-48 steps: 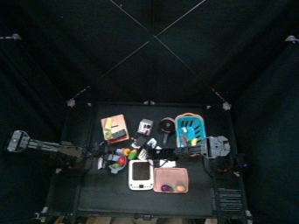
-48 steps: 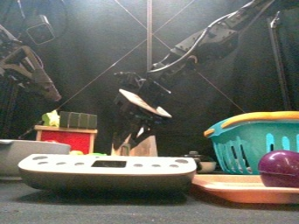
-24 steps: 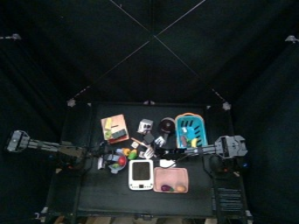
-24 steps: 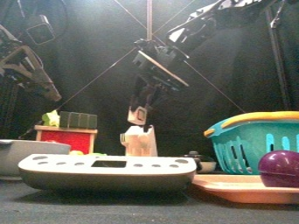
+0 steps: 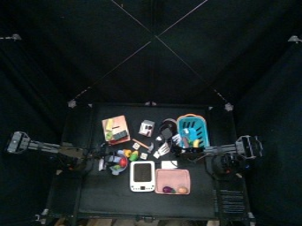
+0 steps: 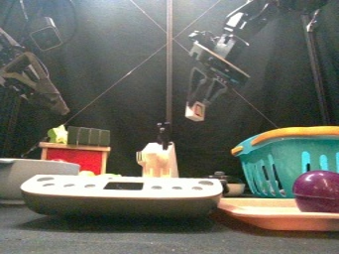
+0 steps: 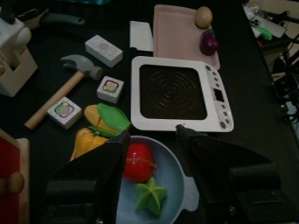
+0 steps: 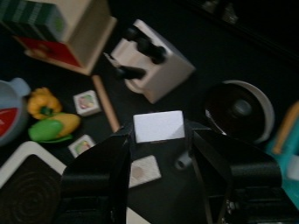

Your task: Drop sushi in basket

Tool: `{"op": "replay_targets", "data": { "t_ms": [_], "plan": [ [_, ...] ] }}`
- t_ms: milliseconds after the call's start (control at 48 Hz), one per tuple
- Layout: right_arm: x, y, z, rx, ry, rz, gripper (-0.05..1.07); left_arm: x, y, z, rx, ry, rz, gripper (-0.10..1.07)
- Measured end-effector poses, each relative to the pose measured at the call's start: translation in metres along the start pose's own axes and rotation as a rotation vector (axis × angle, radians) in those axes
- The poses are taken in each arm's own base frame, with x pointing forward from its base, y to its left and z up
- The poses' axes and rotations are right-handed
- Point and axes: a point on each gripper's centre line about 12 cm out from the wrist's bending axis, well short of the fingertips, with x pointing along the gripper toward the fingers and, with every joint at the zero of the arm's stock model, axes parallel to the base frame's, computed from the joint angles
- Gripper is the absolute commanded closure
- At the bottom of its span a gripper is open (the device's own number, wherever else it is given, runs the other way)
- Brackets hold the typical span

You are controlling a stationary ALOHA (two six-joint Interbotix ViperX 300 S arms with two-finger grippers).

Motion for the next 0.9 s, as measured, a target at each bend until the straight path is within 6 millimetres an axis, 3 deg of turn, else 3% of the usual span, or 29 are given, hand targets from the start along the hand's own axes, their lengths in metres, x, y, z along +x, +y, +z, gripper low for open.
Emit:
{"op": "replay_targets", "data": {
  "t_ms": [333,583,896],
  "plan": [
    [-0.016,-0.075,-0.009,0.234,-0.03,-0.13,0.31,0.0,0.0,0.0,0.001,0.002,-0.001,0.13],
    [-0.024,-0.145,-0.034,0.544,-0.085,-0.218,0.31,0.0,0.0,0.0,0.001,0.0,-0.001,0.13],
    [-0.01,-0.17,-0.053,0.641,-0.049,-0.265,0.31,0.0,0.0,0.0,0.001,0.002,-0.001,0.13]
  ]
}}
